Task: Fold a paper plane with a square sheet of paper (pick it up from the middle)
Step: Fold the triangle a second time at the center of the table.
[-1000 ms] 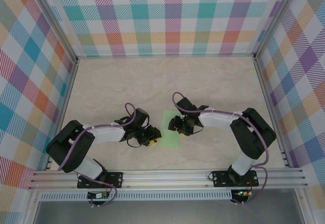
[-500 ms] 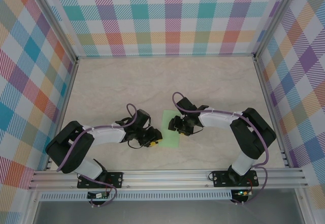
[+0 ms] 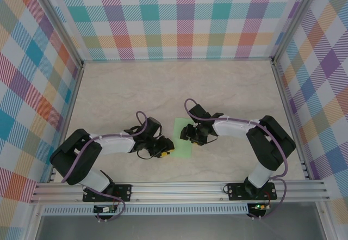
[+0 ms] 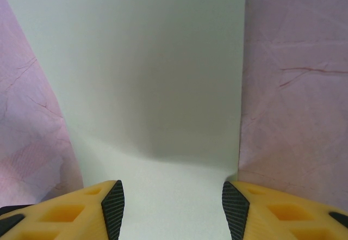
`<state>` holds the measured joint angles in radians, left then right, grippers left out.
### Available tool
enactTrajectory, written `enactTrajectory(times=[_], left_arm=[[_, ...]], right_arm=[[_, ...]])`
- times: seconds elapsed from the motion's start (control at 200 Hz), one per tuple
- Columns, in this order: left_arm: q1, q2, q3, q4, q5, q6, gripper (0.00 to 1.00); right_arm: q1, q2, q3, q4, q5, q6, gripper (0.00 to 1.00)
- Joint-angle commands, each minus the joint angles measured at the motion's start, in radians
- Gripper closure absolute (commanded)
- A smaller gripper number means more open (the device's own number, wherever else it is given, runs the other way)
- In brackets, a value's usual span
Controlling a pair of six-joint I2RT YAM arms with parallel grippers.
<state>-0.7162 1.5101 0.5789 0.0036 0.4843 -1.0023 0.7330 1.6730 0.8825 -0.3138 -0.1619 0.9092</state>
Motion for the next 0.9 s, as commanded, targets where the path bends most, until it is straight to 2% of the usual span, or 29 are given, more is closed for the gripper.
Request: enactTrajectory(times=[0.0,0.255,0.43,0.63,0.9], left_arm=[[-0.011,0.018,0.011,0.007,0.014,0.014,0.66],[-0.01,0.004,0.012,0.029,-0.006,0.012,0.66],[-0.01,-0.051,-0.033,0.087,-0.09,-0.049,0.67],[-0.01,-0.046,-0.032,0.134,-0.083,-0.062,0.67],[-0.011,-0.083,0.012,-0.083,-0.125,-0.011,0.65]], right_arm=[[-0.003,0.051,-0.037,-0.049,0.012,0.017,0.45],[-0.003,0.049,-0.037,-0.048,0.008,0.017,0.45],[-0.003,0.044,-0.039,-0.045,0.007,0.02,0.45],[-0.003,0.05,-0.035,-0.044,0.002,0.02,0.45],[-0.003,0.046,-0.036,-0.047,0.003,0.022,0.45]])
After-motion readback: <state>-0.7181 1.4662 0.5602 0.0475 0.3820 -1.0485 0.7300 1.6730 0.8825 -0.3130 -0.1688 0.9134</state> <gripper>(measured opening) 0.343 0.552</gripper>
